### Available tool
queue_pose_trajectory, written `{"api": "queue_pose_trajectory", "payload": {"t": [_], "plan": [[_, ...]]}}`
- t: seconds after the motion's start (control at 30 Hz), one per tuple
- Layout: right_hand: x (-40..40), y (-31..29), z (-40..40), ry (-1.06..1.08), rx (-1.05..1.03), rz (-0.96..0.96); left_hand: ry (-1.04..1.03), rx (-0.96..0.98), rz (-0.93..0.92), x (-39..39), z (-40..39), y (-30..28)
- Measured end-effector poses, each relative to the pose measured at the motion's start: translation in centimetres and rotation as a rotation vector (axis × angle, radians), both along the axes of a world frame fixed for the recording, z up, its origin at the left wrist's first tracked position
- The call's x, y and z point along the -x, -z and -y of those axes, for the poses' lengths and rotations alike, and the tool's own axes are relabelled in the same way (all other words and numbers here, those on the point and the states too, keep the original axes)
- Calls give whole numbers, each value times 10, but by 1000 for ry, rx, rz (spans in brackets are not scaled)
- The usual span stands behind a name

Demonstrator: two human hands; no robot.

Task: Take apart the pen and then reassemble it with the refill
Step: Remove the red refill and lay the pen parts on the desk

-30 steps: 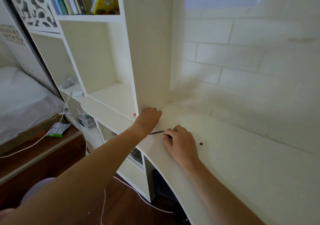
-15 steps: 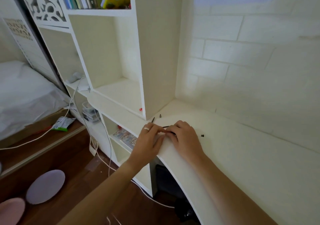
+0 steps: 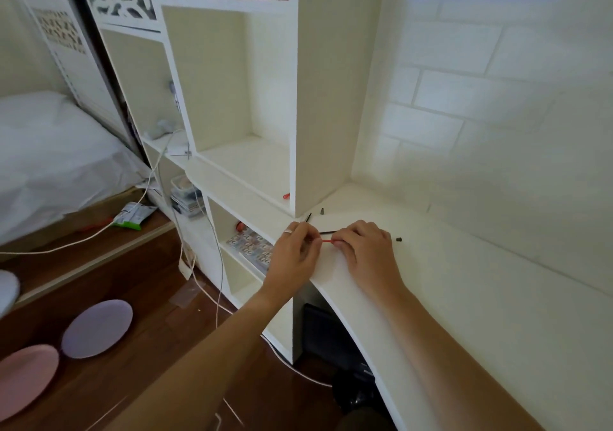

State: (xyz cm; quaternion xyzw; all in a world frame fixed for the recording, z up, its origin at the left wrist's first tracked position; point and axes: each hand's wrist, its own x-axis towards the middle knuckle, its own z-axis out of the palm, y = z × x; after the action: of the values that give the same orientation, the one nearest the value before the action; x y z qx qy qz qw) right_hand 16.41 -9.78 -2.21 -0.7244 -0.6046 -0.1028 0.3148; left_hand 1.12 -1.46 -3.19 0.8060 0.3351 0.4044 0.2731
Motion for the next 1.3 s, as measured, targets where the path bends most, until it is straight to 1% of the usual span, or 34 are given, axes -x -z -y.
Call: {"api": "queue_pose_trajectory", "payload": {"t": [0.1,0.17,0.27,0.37,0.43,0.53,0.63,0.77,0.9,0.97,1.1,1.2,1.3], "plan": [[0,0,0,31,-1,-17,-6,1,13,2,-1,-2],[-2,1,-1,64,8,-52,-37,-30,16,6,-4,-4],[-3,1,-1,84,3,-115,-118,-99,35,19,-17,-3],[-4,3,-1,115,1,-143,-216,-120,69,37,-32,-1],[-4,4,-2,141,2,-150,-283,-109,102,45,-36,-2],[-2,2,-3,122,5,-140,-320,-64,113,39,-36,-2],[1,0,-3,64,-17,-106,-292,-66,74,17,-32,-4],[0,-2,-3,52,-21,-103,-277,-92,5,-21,-24,-12],[0,-2,-2,53,-23,-104,-312,-128,-170,-43,-27,-18],[-1,-2,-3,57,-20,-111,-316,-152,-229,-45,-28,-18],[-1,-2,-4,63,1,-100,-315,-167,-250,-44,-27,-16],[-1,-2,-4,61,1,-99,-301,-161,-224,-43,-25,-18],[-1,-1,-4,60,-19,-138,-292,-229,-219,-38,-20,-17]]}}
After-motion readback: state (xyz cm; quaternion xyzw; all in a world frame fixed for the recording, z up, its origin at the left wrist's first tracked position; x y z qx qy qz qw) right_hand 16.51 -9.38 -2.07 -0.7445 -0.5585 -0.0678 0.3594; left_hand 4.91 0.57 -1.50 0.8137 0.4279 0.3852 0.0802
